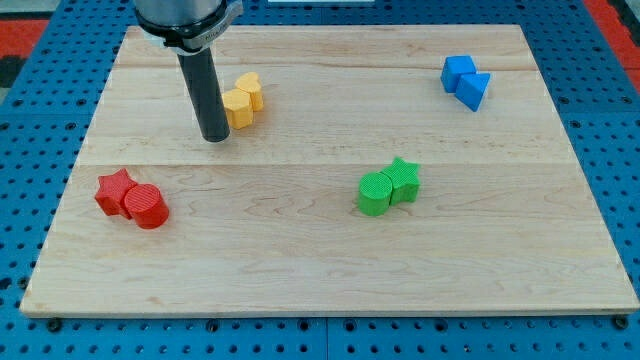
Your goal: Move your arm closer to the red circle
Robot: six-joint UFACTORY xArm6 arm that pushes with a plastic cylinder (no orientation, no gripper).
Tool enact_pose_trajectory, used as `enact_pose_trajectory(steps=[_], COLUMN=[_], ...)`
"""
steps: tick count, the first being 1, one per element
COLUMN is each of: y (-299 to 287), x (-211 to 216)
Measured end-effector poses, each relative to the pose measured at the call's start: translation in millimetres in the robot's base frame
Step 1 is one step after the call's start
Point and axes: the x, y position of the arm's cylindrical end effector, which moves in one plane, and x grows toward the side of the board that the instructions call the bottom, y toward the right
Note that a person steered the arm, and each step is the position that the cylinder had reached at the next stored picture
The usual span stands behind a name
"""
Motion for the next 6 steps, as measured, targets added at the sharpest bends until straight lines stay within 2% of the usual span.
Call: enact_pose_trajectory(steps=[2,3,4,5,6], y=[31,87,118,113,98], x=[0,0,0,12,66])
